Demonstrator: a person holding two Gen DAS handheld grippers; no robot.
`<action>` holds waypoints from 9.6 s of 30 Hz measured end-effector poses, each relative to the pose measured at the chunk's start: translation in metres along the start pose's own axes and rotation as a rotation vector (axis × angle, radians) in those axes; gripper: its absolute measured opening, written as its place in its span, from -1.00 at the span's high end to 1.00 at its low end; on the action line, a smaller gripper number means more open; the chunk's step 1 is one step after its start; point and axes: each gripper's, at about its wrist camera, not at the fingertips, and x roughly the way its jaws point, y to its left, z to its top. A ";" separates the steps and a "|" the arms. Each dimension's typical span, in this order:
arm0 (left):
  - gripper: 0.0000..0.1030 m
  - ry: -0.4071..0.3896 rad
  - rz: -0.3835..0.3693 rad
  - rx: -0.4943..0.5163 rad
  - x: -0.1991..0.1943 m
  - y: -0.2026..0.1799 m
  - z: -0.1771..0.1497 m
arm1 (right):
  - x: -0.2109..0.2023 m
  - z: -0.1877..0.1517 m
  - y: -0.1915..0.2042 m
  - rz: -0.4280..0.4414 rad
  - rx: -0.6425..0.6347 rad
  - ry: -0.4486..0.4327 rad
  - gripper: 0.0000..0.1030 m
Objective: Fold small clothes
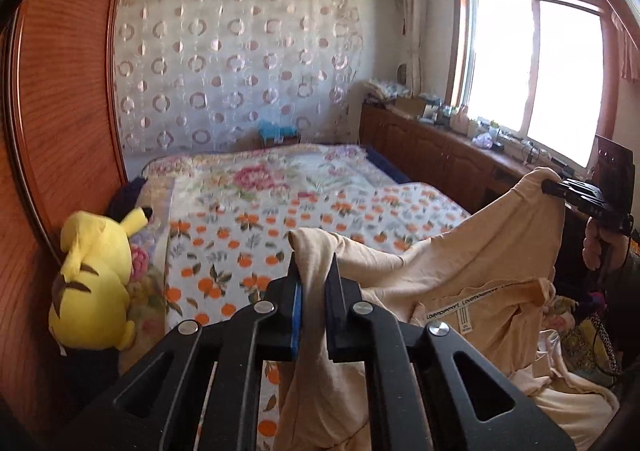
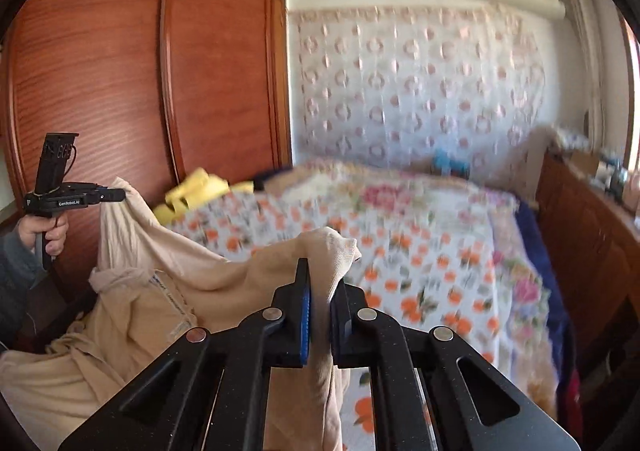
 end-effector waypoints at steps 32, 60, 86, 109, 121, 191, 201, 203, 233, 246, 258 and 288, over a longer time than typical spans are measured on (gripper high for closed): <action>0.81 -0.081 0.185 0.048 0.089 0.063 0.142 | 0.019 0.195 -0.020 -0.222 -0.164 -0.097 0.87; -0.21 0.255 0.189 0.045 0.334 0.132 0.091 | 0.325 0.202 -0.077 -0.257 -0.061 0.355 0.05; 0.28 0.367 0.107 -0.015 0.143 0.036 -0.086 | 0.069 0.087 -0.001 -0.084 0.130 0.378 0.05; 0.93 0.285 0.193 -0.106 0.116 0.041 -0.121 | 0.026 0.040 0.027 -0.086 0.115 0.386 0.05; 0.94 0.219 0.269 -0.227 0.065 0.066 -0.146 | 0.018 0.032 0.014 -0.163 0.123 0.373 0.05; -0.22 0.290 0.021 0.018 0.125 -0.008 -0.077 | 0.111 0.095 0.017 -0.037 0.027 0.305 0.10; -0.29 0.295 0.124 -0.075 0.190 0.068 -0.030 | 0.156 0.125 -0.022 -0.089 0.038 0.328 0.09; -0.29 0.297 0.128 -0.088 0.208 0.083 -0.021 | 0.171 0.130 -0.031 -0.100 0.044 0.335 0.09; 0.47 0.397 0.207 -0.028 0.303 0.122 -0.008 | 0.260 0.132 -0.083 -0.120 0.095 0.408 0.09; 0.47 0.398 0.208 -0.002 0.298 0.118 -0.010 | 0.258 0.131 -0.088 -0.130 0.097 0.409 0.09; 0.52 0.375 0.269 -0.031 0.289 0.131 -0.011 | 0.257 0.133 -0.088 -0.125 0.082 0.407 0.09; 0.94 0.335 0.229 -0.018 0.287 0.124 0.006 | 0.289 0.142 -0.099 -0.177 0.106 0.477 0.89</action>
